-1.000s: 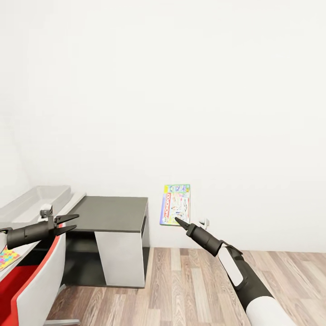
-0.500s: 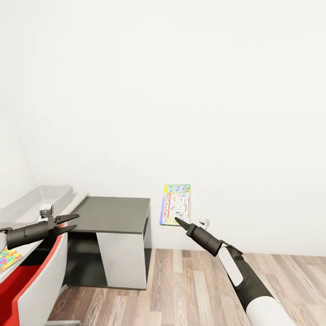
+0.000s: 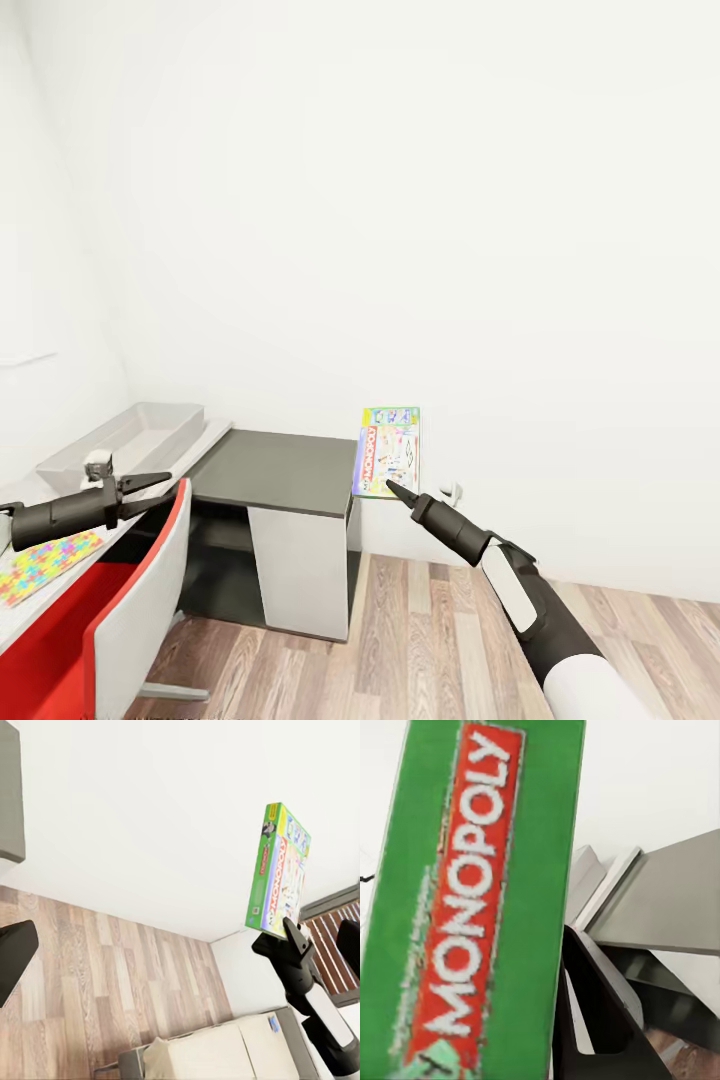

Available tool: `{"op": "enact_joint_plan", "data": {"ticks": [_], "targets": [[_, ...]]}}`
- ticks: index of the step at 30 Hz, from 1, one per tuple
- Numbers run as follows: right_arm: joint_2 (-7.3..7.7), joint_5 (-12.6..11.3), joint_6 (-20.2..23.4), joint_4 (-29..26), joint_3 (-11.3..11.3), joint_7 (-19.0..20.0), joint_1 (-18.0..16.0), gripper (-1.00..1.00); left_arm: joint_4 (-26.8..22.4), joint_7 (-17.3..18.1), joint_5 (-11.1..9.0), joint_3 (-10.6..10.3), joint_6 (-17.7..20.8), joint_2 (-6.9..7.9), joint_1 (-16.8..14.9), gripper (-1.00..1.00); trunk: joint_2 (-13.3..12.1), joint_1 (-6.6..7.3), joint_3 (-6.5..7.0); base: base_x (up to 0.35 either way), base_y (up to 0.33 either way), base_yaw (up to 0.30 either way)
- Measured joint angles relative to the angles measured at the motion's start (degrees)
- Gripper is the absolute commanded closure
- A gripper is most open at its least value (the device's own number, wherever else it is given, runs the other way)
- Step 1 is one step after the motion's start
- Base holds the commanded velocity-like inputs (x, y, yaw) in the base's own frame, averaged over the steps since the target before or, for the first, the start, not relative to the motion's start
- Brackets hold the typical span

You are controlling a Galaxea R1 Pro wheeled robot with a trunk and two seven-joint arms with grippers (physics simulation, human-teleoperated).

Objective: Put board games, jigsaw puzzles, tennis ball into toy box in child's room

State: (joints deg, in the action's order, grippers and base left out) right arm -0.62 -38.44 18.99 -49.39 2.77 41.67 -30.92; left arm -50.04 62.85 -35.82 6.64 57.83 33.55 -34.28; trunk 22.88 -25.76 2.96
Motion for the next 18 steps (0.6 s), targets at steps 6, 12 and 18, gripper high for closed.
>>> {"op": "enact_joint_plan", "data": {"ticks": [6,12,18], "targets": [[0.00,-0.1,0.0,0.0,0.0,0.0,0.0,1.00,0.0,0.0,0.0,0.2,0.0,0.46,0.0,-1.00,0.0,0.00,0.26,0.000,0.000,0.169],[0.00,-0.1,0.0,0.0,0.0,0.1,0.0,1.00,-0.1,0.1,0.1,0.5,0.1,0.67,0.0,-1.00,0.0,0.00,0.29,0.000,0.000,0.015],[0.00,-0.1,0.0,0.0,0.0,0.1,0.0,1.00,-0.1,6.6,-0.1,1.5,-0.1,3.11,0.3,-1.00,0.0,0.00,0.29,0.000,0.000,0.000]]}}
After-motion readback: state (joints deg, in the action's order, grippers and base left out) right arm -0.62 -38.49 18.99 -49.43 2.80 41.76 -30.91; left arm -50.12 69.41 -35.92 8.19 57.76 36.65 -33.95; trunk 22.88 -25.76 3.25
